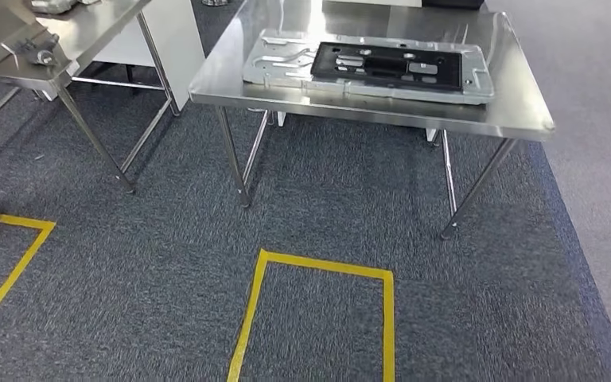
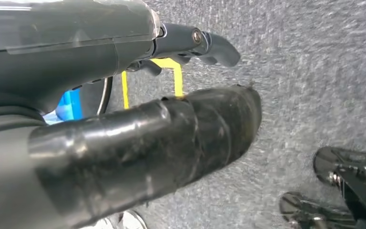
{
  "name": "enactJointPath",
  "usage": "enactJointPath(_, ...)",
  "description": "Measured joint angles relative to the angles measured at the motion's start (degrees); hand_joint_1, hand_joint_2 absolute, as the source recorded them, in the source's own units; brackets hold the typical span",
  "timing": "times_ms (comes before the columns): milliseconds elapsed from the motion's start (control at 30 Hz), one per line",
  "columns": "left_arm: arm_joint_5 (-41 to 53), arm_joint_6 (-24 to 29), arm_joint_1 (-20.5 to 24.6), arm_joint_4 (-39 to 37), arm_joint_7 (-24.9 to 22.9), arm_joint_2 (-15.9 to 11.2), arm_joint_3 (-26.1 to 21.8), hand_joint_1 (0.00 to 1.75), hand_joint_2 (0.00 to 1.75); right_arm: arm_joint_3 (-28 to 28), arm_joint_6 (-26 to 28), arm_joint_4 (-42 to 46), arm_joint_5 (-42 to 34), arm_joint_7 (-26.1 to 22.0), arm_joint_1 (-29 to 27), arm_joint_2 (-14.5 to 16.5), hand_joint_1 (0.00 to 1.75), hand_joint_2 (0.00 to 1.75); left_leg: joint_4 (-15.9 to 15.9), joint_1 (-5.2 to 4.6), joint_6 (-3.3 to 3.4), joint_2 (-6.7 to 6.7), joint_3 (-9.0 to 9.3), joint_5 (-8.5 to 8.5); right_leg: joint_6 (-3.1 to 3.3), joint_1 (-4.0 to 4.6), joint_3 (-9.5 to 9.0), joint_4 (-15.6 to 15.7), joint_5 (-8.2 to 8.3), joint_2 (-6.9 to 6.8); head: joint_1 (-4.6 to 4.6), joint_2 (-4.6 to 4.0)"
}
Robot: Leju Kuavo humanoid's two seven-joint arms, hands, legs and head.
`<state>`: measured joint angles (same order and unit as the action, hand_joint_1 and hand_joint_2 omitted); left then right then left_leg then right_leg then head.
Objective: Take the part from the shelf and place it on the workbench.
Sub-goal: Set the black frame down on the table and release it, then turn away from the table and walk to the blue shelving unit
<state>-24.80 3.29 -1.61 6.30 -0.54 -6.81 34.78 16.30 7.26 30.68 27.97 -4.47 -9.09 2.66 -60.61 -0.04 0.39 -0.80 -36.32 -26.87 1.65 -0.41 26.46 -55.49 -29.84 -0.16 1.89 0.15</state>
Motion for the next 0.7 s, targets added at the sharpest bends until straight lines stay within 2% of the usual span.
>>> enactJointPath(67, -0.47, -0.04, -0.02, -0.02, -0.04, -0.01, 0.15, 0.0, 0.0, 2.7, -0.84, -2.82, -2.72, 1.57, 0.98, 1.09, 0.0, 0.0, -6.03, 0.25, -0.49, 0.26, -1.17, -6.44, 0.33, -0.07, 1.85, -0.03, 1.56, 0.32, 0.04, 0.0)
enactJointPath(100, -0.76, -0.05, -0.03, -0.02, -0.07, -0.01, 0.19, 0.0, 0.0, 4.29, -1.43, -4.41, -4.34, 2.24, 1.43, 1.67, 0.0, 0.0, -9.45, 0.33, -0.71, 0.28, -1.51, -8.45, 0.29, -0.06, 2.91, -0.18, 2.32, 0.55, 0.06, 0.0)
enactJointPath(133, -1.02, -0.05, -0.03, -0.03, -0.1, 0.0, 0.2, 0.0, 0.0, 5.92, -2.04, -5.92, -5.86, 2.79, 1.82, 2.22, 0.0, 0.0, -11.96, 0.37, -0.85, 0.29, -1.39, -8.93, 0.21, -0.05, 4.03, -0.42, 3.03, 0.8, 0.06, 0.0)
enactJointPath(167, -1.31, -0.06, -0.02, -0.03, -0.12, 0.01, 0.21, 0.0, 0.0, 7.55, -2.62, -7.31, -7.13, 3.31, 2.18, 2.86, 0.0, 0.0, -12.94, 0.4, -0.9, 0.32, -0.53, -7.97, 0.09, -0.05, 5.25, -0.78, 3.71, 1.09, 0.07, 0.0)
enactJointPath(200, -1.56, -0.06, 0.0, -0.03, -0.16, 0.01, 0.21, 0.0, 0.0, 8.98, -3.07, -8.4, -7.9, 3.84, 2.53, 3.55, 0.0, 0.0, -11.95, 0.43, -0.85, 0.52, 1.22, -6.24, -0.06, -0.05, 6.45, -1.21, 4.32, 1.48, 0.06, 0.0)
enactJointPath(233, -1.86, -0.06, 0.02, -0.03, -0.21, 0.01, 0.21, 0.0, 0.0, 10.27, -3.43, -9.26, -8.28, 4.42, 2.93, 4.3, 0.0, 0.0, -8.98, 0.47, -0.67, 1.29, 4.01, -4.83, -0.24, -0.08, 7.5, -1.72, 4.89, 1.92, 0.07, 0.0)
enactJointPath(267, -2.17, -0.05, 0.04, -0.03, -0.33, 0.0, 0.21, 0.0, 0.0, 11.38, -3.76, -9.89, -8.34, 5.06, 3.31, 5.1, 0.0, 0.0, -4.77, 0.44, -0.4, 2.64, 7.57, -4.29, -0.48, -0.05, 8.44, -2.25, 5.42, 2.41, 0.07, 0.0)
enactJointPath(300, -2.57, -0.05, 0.01, -0.04, -0.49, -0.01, 0.21, 0.0, 0.0, 12.28, -4.1, -10.27, -8.13, 5.74, 3.63, 5.78, 0.0, 0.0, -0.2, 0.41, -0.05, 3.98, 10.86, -4.8, -0.75, 0.03, 9.17, -2.75, 5.96, 2.99, 0.07, 0.0)
enactJointPath(333, -3.11, -0.05, -0.04, -0.07, -0.68, 0.0, 0.2, 0.0, 0.0, 12.97, -4.58, -10.51, -7.72, 6.43, 3.87, 6.37, 0.0, 0.0, 3.27, 0.33, 0.28, 5.02, 13.17, -5.62, -1.05, 0.09, 9.7, -3.1, 6.61, 3.55, 0.06, 0.0)
enactJointPath(367, -3.72, -0.09, -0.05, -0.09, -0.9, 0.0, 0.15, 0.0, 0.0, 13.48, -5.18, -10.67, -7.18, 7.12, 4.01, 6.78, 0.0, 0.0, 5.21, 0.18, 0.58, 5.33, 14.28, -6.24, -1.38, 0.13, 10.15, -3.2, 7.29, 4.13, 0.04, 0.0)
enactJointPath(433, -4.93, -0.29, 0.07, -0.14, -1.32, -0.05, -0.07, 0.0, 0.0, 14.16, -6.53, -11.19, -6.08, 8.41, 4.21, 7.17, 0.0, 0.0, 5.83, 0.2, 1.33, 3.95, 13.65, -5.64, -2.07, 0.09, 10.96, -3.18, 8.29, 4.91, 0.01, 0.0)
enactJointPath(467, -5.26, -0.51, 0.18, -0.14, -1.56, -0.13, -0.21, 0.0, 0.0, 14.36, -7.09, -11.5, -5.71, 8.82, 4.42, 7.21, 0.0, 0.0, 5.85, 0.26, 1.87, 3.07, 13.07, -4.97, -2.27, 0.03, 11.47, -3.82, 7.34, 4.47, -0.04, 0.0)
enactJointPath(500, -5.44, -0.77, 0.2, -0.14, -1.84, -0.28, -0.31, 0.0, 0.0, 14.53, -7.53, -11.87, -5.49, 9.01, 4.71, 7.22, 0.0, 0.0, 5.96, 0.36, 2.39, 2.13, 12.38, -4.23, -2.43, -0.05, 12.13, -5.49, 5.19, 3.56, -0.08, 0.0)
enactJointPath(533, -5.49, -1.03, 0.21, -0.14, -2.14, -0.44, -0.37, 0.0, 0.0, 14.7, -7.89, -12.27, -5.4, 8.98, 5.09, 7.22, 0.0, 0.0, 5.96, 0.36, 2.75, 1.16, 11.58, -3.56, -2.54, -0.24, 12.87, -8.38, 1.96, 2.32, -0.12, 0.0)
enactJointPath(567, -5.48, -1.22, 0.1, -0.14, -2.37, -0.59, -0.38, 0.0, 0.0, 14.87, -8.12, -12.6, -5.4, 8.79, 5.44, 7.22, 0.0, 0.0, 5.89, 0.31, 2.94, 0.35, 10.72, -2.95, -2.77, -0.34, 13.64, -11.93, -1.18, 1.38, -0.17, 0.0)
enactJointPath(600, -5.42, -1.34, 0.03, -0.14, -2.55, -0.73, -0.38, 0.0, 0.0, 15.08, -8.29, -12.97, -5.41, 8.49, 5.73, 7.22, 0.0, 0.0, 5.72, 0.26, 2.93, -0.55, 9.78, -2.35, -3.09, -0.48, 14.17, -15.57, -3.31, 0.85, -0.16, 0.0)
enactJointPath(633, -5.31, -1.4, 0.0, -0.14, -2.65, -0.83, -0.37, 0.0, 0.0, 15.28, -8.38, -13.32, -5.43, 8.13, 5.97, 7.21, 0.0, 0.0, 5.45, 0.22, 2.84, -1.46, 8.71, -1.75, -3.38, -0.61, 14.19, -18.43, -3.82, 0.58, -0.16, 0.0)
enactJointPath(667, -5.19, -1.45, 0.0, -0.14, -2.65, -0.92, -0.37, 0.0, 0.0, 15.45, -8.42, -13.62, -5.44, 7.8, 6.17, 7.21, 0.0, 0.0, 5.09, 0.18, 2.73, -2.29, 7.61, -1.24, -3.58, -0.72, 13.52, -19.77, -2.92, 0.4, -0.16, 0.0)
enactJointPath(700, -5.04, -1.51, 0.06, -0.14, -2.55, -1.0, -0.36, 0.0, 0.0, 15.6, -8.47, -13.91, -5.44, 7.47, 6.36, 7.2, 0.0, 0.0, 4.63, 0.15, 2.6, -3.08, 6.46, -0.78, -3.66, -0.82, 11.9, -19.35, -1.25, 0.15, -0.16, 0.0)
